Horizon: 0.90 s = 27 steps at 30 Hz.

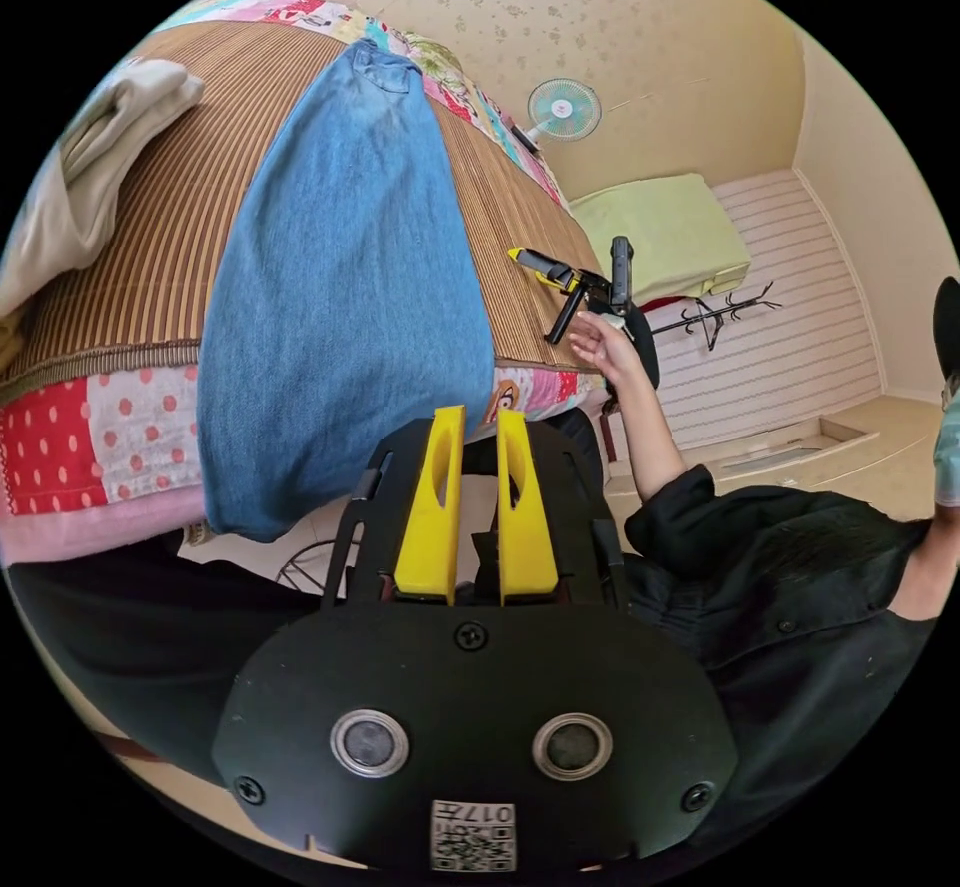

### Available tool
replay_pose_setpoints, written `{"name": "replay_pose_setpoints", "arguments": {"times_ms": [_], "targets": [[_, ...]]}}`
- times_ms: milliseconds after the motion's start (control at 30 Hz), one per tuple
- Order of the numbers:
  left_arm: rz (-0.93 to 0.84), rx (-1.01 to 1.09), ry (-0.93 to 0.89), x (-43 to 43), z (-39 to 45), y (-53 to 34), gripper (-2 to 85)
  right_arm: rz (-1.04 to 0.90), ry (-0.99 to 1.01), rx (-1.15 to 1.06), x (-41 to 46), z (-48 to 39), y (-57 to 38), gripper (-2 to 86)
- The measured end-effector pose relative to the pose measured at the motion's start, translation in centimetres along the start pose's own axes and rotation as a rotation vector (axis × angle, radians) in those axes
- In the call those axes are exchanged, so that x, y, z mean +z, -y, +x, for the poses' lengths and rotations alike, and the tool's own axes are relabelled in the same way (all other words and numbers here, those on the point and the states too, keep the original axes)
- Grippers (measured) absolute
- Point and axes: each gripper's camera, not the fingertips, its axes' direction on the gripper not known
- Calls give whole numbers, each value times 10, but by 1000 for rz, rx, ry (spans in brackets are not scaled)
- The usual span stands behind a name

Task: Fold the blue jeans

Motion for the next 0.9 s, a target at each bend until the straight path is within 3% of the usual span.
{"name": "replay_pose_setpoints", "arguments": {"times_ms": [900], "targets": [[22,-105,-32,-5,-36,7,52,2,-8,-11,23,-12,31,206]]}}
